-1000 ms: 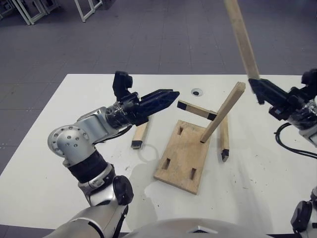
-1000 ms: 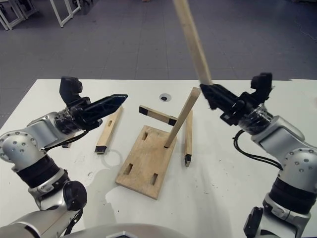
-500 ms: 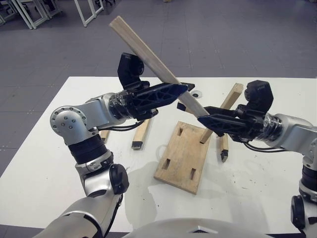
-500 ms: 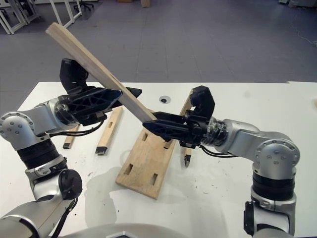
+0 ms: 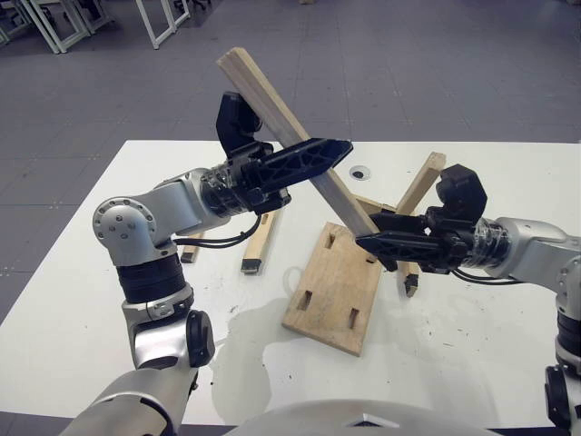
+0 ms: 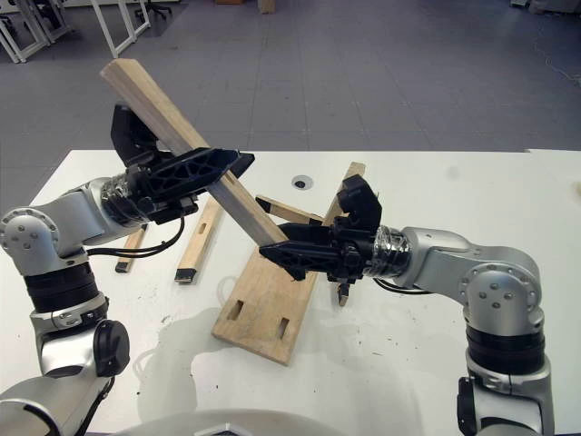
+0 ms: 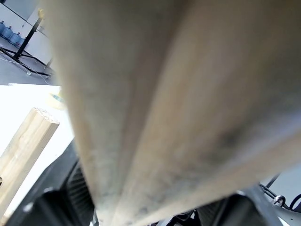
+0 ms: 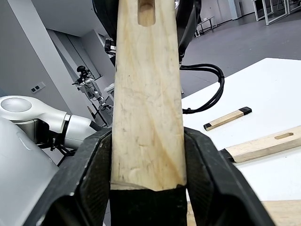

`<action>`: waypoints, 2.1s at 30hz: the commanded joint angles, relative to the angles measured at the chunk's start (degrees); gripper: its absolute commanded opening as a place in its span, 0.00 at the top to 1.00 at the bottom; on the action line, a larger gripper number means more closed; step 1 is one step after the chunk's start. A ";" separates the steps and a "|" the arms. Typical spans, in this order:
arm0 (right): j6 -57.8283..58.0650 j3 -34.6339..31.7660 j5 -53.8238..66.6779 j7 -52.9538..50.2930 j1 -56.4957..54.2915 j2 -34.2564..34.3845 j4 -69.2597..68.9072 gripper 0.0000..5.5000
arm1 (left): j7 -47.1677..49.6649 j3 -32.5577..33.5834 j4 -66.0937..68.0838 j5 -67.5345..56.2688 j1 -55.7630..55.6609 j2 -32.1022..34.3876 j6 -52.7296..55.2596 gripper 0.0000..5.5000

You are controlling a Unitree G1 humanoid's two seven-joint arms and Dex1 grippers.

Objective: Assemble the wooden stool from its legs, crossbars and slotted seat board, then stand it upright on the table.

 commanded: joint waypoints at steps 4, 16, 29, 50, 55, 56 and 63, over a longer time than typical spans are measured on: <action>-0.63 -4.44 4.80 -5.79 -2.33 -1.17 3.91 0.46 | -2.51 -2.72 -0.90 -2.40 3.16 5.08 -4.12 0.59; 2.62 6.48 -16.86 -36.94 25.87 -6.77 -12.08 0.36 | -3.08 3.52 -1.89 4.10 6.59 11.38 -14.99 0.63; 9.19 18.96 -30.74 -43.16 27.86 2.23 -17.99 0.36 | 4.05 2.01 -7.60 4.66 8.76 9.33 -22.85 0.63; -4.13 21.45 -50.33 -9.56 19.32 -22.52 -2.28 0.36 | -13.60 -8.05 -16.94 29.51 19.55 16.40 -30.96 0.63; -3.68 20.29 -51.98 -9.29 20.64 -20.12 -2.90 0.36 | -9.40 -11.39 -27.04 34.82 29.21 10.99 -35.95 0.63; -3.62 20.11 -52.36 -9.14 20.72 -19.85 -2.85 0.36 | -9.06 -12.36 -27.64 36.66 30.78 10.14 -37.20 0.63; -3.59 19.43 -54.36 -7.16 19.37 -19.17 -1.93 0.36 | -9.88 -20.22 -23.53 53.03 38.76 3.45 -51.33 0.63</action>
